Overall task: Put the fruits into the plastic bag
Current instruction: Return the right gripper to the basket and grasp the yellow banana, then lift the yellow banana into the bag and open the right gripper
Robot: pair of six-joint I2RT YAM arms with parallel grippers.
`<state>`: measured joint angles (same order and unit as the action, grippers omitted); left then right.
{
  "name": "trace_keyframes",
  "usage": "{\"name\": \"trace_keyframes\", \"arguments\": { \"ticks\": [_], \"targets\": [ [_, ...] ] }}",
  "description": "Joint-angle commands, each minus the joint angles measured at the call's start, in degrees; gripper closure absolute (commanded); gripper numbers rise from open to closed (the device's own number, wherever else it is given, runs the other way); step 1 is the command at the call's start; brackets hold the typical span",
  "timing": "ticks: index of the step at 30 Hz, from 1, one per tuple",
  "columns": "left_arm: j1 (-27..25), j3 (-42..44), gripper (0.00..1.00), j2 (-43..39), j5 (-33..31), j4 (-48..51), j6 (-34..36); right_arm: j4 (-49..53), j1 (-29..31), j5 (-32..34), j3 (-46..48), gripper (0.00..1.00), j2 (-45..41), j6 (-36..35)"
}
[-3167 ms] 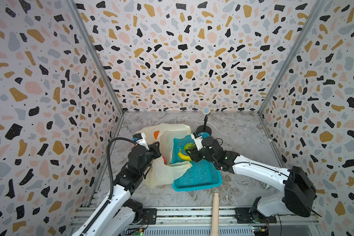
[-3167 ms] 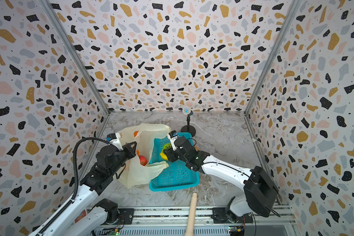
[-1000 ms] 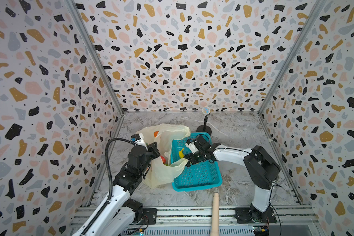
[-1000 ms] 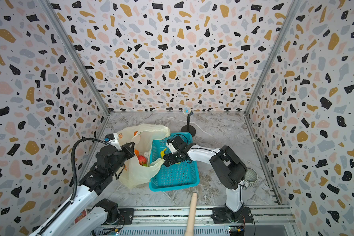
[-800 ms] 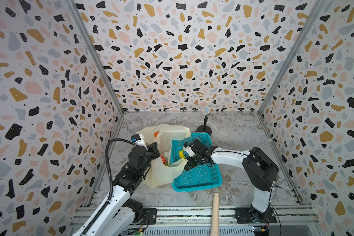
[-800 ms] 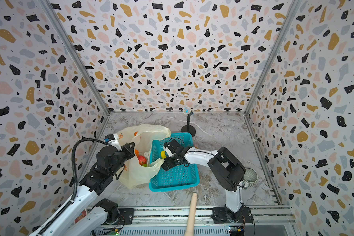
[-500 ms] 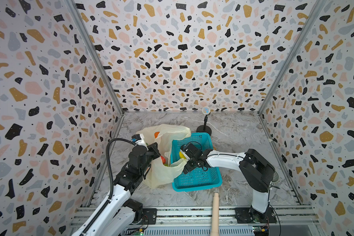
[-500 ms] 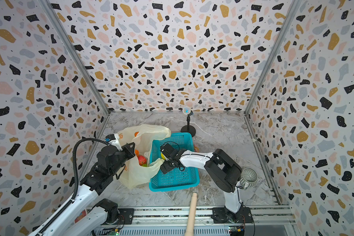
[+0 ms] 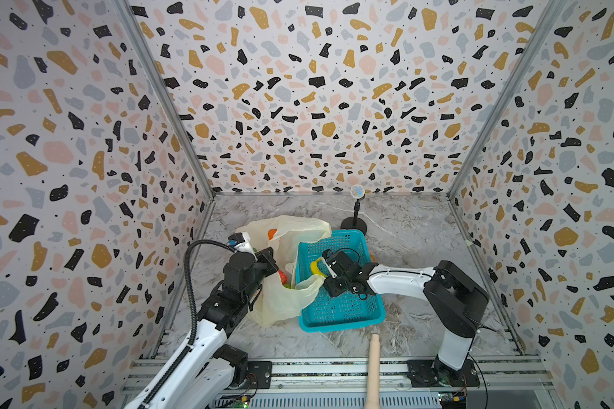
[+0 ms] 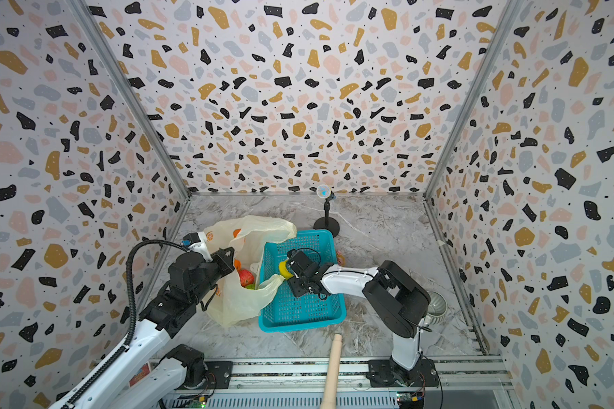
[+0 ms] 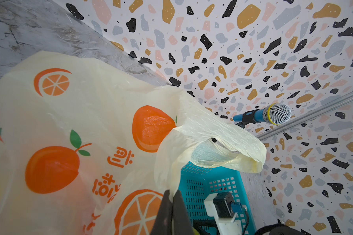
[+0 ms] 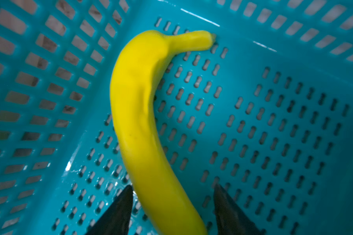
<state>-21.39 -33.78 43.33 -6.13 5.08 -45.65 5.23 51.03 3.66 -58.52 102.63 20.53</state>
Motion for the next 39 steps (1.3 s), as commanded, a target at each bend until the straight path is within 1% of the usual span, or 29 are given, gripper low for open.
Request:
{"name": "trace_keyframes", "arguments": {
  "ticks": [1, 3, 8, 9, 10, 12, 13, 15, 17, 20, 21, 23, 27, 30, 34, 37, 39],
  "targets": [
    [-0.07, -0.78, 1.0, -0.75, -0.11, -1.39, 0.08, -5.35, -1.16, -0.12, 2.77, 0.56, -5.76, 2.48],
    [-0.1, -0.63, 1.0, -0.94, -0.11, -1.46, 0.16, -7.44, -1.75, -0.36, 4.32, 0.67, -7.98, 3.05],
    [-0.08, 0.18, 1.0, -1.3, 0.31, -1.96, -0.06, -10.22, -2.25, 0.35, 6.58, 0.89, -12.31, 3.18],
    [-0.09, 0.38, 1.0, -1.38, 0.33, -2.08, -0.14, -10.62, -2.29, 0.56, 6.88, 0.9, -12.97, 3.13],
    [-0.11, 0.58, 1.0, -1.4, 0.41, -2.23, -0.04, -10.62, -2.33, 0.69, 6.89, 0.86, -13.18, 3.04],
    [-0.07, 0.89, 1.0, -1.49, 0.5, -2.31, -0.06, -9.51, -2.33, 0.73, 6.18, 0.64, -12.57, 3.1],
    [-0.06, 1.04, 1.0, -1.51, 0.51, -2.43, -0.06, -9.11, -2.33, 0.31, 5.74, 0.57, -11.96, 2.89],
    [-0.06, 1.21, 1.0, -1.61, 0.59, -2.59, 0.02, -8.07, -2.33, -0.6, 4.61, 0.46, -10.31, 2.9],
    [-0.11, 1.28, 1.0, -1.62, 0.7, -2.71, 0.05, -6.85, -2.33, -1.6, 3.07, 0.43, -8.21, 2.79],
    [-0.06, 1.35, 1.0, -1.61, 0.85, -2.98, 0.14, -4.15, -2.26, -3.57, 0.17, 0.42, -4.38, 2.11],
    [-0.06, 1.44, 1.0, -1.58, 0.86, -3.15, 0.13, -3.31, -2.2, -4.28, -0.71, 0.44, -3.0, 1.8],
    [-0.07, 1.72, 1.0, -1.56, 1.03, -3.25, 0.17, -2.14, -2.16, -5.74, -2.19, 0.5, -0.56, 1.31],
    [-0.1, 1.95, 1.0, -1.53, 1.12, -3.48, 0.2, 0.34, -1.63, -6.3, -4.06, 0.69, 2.98, 1.18],
    [-0.1, 1.93, 1.0, -1.6, 1.14, -3.46, 0.29, 0.3, -1.63, -6.44, -3.73, 0.8, 3.16, 1.72],
    [-0.1, 1.8, 1.0, -1.56, 1.04, -3.41, 0.42, -1.18, -1.89, -4.63, -2.38, 0.83, 0.35, 2.33],
    [-0.06, 1.86, 1.0, -1.55, 1.11, -3.35, 0.46, -4.13, -1.94, -3.21, -0.17, 0.85, -4.22, 2.53],
    [-0.07, 1.91, 1.0, -1.54, 1.12, -3.41, 0.46, -7.08, -1.9, -3.89, 1.79, 0.86, -8.01, 2.05]
  ]
}}
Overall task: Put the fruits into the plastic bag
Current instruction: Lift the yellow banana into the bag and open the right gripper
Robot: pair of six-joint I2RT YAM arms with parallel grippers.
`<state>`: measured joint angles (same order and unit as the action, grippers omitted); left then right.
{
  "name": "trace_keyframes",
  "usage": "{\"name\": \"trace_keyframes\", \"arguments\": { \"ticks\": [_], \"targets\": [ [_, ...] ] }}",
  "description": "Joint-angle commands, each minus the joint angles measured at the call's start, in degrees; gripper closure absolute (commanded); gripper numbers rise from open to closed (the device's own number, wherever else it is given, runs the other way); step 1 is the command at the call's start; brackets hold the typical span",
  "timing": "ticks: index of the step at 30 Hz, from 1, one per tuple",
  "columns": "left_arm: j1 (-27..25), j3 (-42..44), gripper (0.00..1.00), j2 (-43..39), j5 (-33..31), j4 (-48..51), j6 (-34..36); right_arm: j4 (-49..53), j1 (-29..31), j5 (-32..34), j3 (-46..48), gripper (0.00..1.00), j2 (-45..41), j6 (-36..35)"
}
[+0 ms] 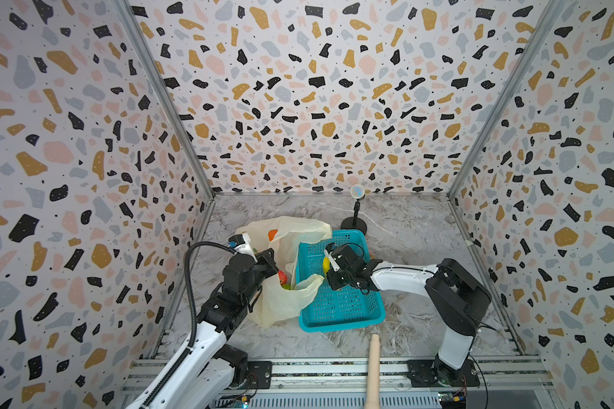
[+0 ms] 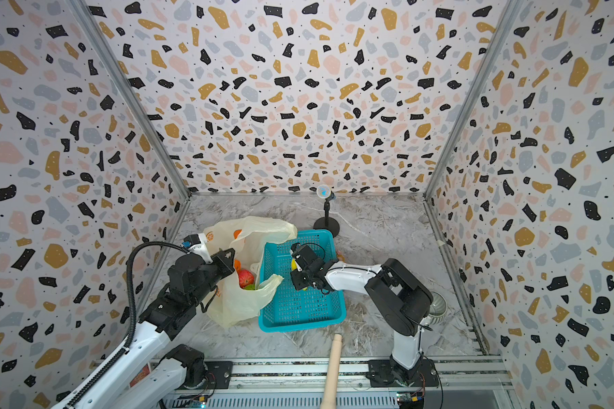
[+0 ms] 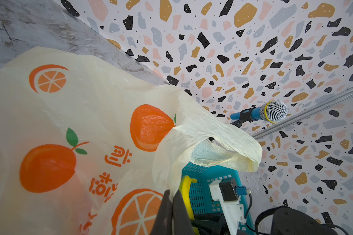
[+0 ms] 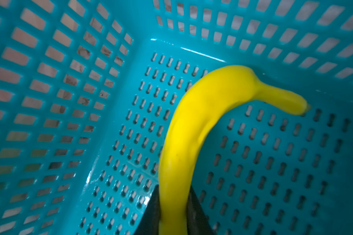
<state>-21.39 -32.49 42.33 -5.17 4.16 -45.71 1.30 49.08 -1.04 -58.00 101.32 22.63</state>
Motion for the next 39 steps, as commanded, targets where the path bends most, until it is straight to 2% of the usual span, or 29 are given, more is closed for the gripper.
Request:
{"name": "trace_keyframes", "arguments": {
  "ticks": [1, 9, 15, 23, 32, 39],
  "targets": [
    [-0.07, 0.63, 1.0, -0.57, 0.2, -2.49, 0.45, -4.44, 0.05, -0.04, 2.16, 0.86, -8.39, -0.15],
    [-0.07, 0.61, 1.0, -1.26, 0.25, -3.11, 0.85, -10.54, 1.6, -12.65, 4.86, 0.87, -17.21, -3.06],
    [-0.06, 0.43, 1.0, -2.91, -0.37, -3.28, 2.09, -8.88, 3.64, -21.44, 0.76, 0.88, -16.65, -5.61],
    [-0.07, 0.47, 1.0, -4.34, -0.63, -2.26, 2.66, -8.17, 4.57, -22.43, -6.79, 0.88, -11.35, -7.76],
    [-0.07, 0.42, 1.0, -4.72, -0.79, -2.06, 2.56, -5.78, 4.12, -21.06, -20.56, 0.88, 2.78, -7.56],
    [-0.06, 0.36, 1.0, -5.03, -2.84, -1.16, 2.56, -3.18, 6.71, -23.86, -29.21, 0.85, 9.28, -7.72]
  ]
}}
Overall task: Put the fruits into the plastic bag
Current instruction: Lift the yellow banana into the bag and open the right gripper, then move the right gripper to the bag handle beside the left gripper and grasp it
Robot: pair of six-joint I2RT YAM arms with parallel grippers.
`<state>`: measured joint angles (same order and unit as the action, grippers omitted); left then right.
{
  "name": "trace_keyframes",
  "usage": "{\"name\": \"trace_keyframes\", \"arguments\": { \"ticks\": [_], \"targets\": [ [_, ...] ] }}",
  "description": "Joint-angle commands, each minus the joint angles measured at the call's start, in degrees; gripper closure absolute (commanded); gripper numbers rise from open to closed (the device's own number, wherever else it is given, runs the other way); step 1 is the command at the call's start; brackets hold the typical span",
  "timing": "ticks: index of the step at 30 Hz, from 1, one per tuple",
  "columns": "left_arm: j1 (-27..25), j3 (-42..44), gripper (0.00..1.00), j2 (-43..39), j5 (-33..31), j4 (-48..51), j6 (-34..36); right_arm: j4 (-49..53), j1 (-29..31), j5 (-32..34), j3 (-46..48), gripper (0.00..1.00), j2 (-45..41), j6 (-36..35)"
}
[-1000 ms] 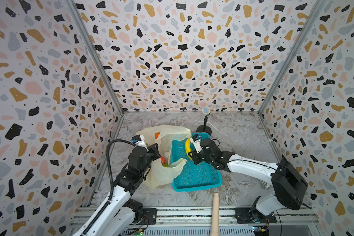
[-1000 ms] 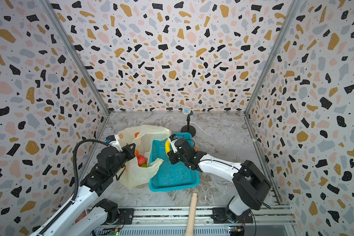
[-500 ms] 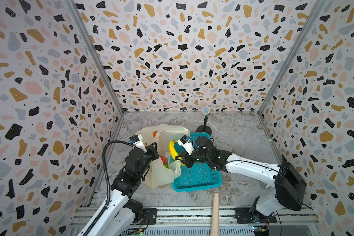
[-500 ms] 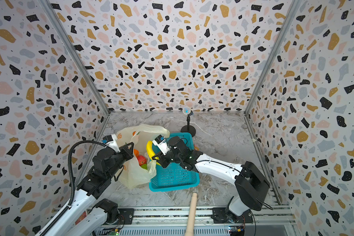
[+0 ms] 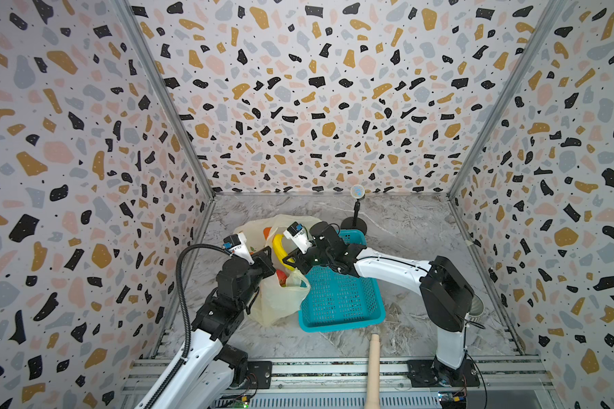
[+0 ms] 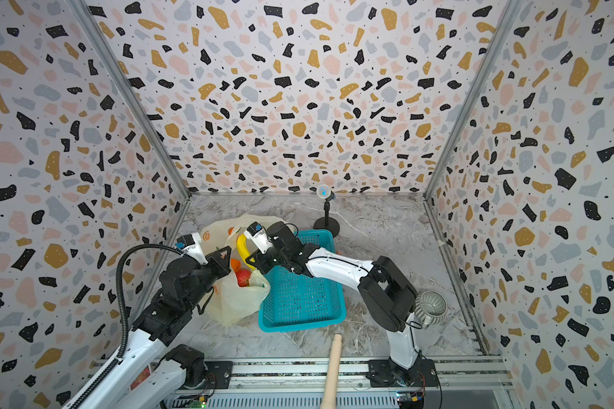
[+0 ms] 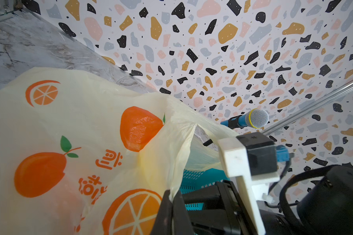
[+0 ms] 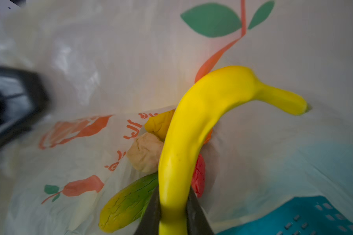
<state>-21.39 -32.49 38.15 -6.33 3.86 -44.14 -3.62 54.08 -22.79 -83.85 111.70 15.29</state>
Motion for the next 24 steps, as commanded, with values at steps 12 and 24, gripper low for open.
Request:
{"name": "trace_keyframes", "arguments": {
  "ticks": [12, 24],
  "targets": [
    [-0.06, 0.69, 1.0, -1.12, -6.23, 0.39, 0.18, -4.07, -1.04, 2.3, 11.41, 0.01, -17.01, -0.21],
    [-0.06, 1.45, 1.0, -0.18, -6.78, -0.62, -0.55, -0.01, 1.33, 3.26, 26.69, 0.01, -32.32, -7.68]
  ]
}}
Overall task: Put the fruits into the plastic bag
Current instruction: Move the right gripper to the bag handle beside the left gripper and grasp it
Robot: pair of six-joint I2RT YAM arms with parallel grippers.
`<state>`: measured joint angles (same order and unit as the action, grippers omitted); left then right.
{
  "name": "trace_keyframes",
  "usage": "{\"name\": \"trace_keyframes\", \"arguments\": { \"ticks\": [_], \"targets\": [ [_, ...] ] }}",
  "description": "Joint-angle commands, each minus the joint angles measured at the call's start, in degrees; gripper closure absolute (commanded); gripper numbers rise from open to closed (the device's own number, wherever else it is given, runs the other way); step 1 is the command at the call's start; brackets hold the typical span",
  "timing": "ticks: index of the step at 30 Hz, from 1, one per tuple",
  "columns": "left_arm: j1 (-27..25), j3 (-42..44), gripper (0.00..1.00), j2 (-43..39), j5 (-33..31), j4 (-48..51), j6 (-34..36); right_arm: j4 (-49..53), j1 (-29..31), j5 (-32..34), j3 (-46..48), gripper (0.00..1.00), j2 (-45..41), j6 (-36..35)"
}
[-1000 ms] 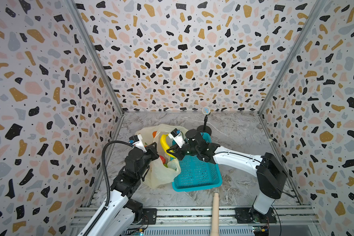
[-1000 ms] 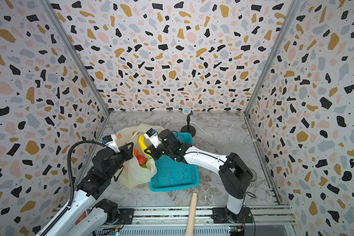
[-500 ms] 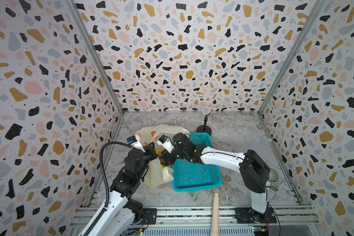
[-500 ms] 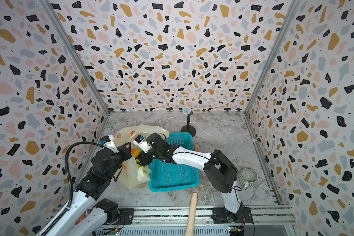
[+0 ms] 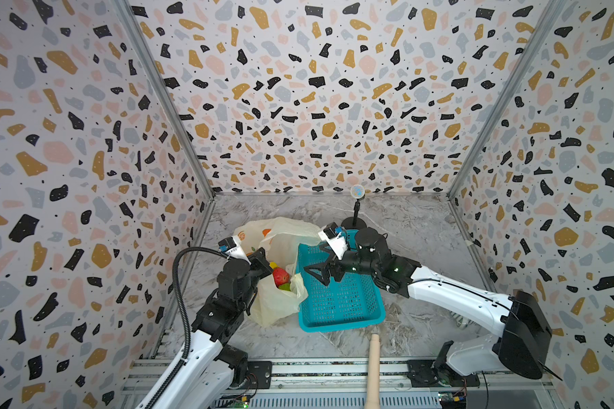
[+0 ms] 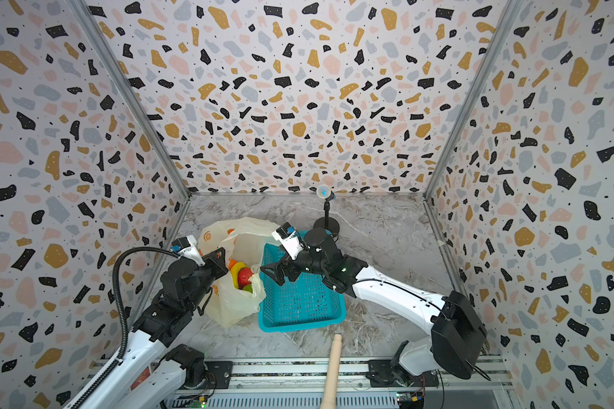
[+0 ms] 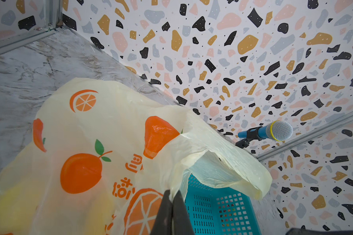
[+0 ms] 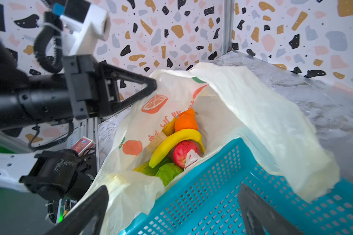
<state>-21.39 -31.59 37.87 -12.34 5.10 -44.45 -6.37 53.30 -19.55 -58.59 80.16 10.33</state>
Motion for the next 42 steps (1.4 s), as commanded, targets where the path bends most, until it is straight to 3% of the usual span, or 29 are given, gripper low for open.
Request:
{"name": "trace_keyframes", "arguments": {
  "ticks": [1, 7, 15, 18, 20, 23, 25, 28, 31, 36, 42],
  "targets": [
    [-0.1, 0.5, 1.0, 0.23, -0.8, -1.85, -0.2, 3.33, 3.49, 1.06, 1.63, 0.01, -0.91, -3.23],
    [-0.06, 0.52, 1.0, 0.87, -0.42, -1.76, -0.14, 3.13, 8.67, 1.3, 0.89, 0.01, 0.97, -4.5],
    [-0.06, 0.56, 1.0, 0.81, -0.17, -1.54, -0.2, -0.21, 10.08, 3.58, -2.27, 0.15, 7.53, -4.7],
    [-0.07, 0.26, 1.0, 0.76, -0.54, -1.2, -0.29, -1.4, 9.96, 5.26, -4.95, 0.3, 10.75, -4.77],
    [-0.11, -0.13, 1.0, 0.61, -1.61, -0.27, -0.42, -1.51, 9.73, 5.4, -7.38, 0.45, 12.64, -5.17],
    [-0.07, -1.11, 1.0, 0.34, -6.54, 3.41, -1.46, -1.0, 9.67, 4.69, -11.02, 0.78, 14.82, -6.36],
    [-0.06, -1.91, 1.0, -0.25, -13.99, 8.65, -3.59, -0.19, 9.73, 4.36, -14.4, 1.0, 16.32, -7.56],
    [-0.07, -2.61, 1.0, -1.89, -25.24, 15.97, -8.15, 2.44, 10.16, 5.2, -20.66, 1.0, 18.78, -10.3],
    [-0.06, -2.84, 1.0, -4.35, -32.11, 20.18, -10.54, 5.11, 11.39, 7.43, -27.49, 1.0, 21.16, -14.29],
    [-0.06, -1.87, 1.0, -8.09, -35.27, 20.99, -12.55, 8.46, 15.26, 15.54, -38.09, 1.0, 24.99, -22.89],
    [-0.06, -1.18, 1.0, -6.79, -33.67, 20.91, -13.73, 7.34, 18.76, 27.22, -43.6, 1.0, 27.47, -32.83]
  ]
}}
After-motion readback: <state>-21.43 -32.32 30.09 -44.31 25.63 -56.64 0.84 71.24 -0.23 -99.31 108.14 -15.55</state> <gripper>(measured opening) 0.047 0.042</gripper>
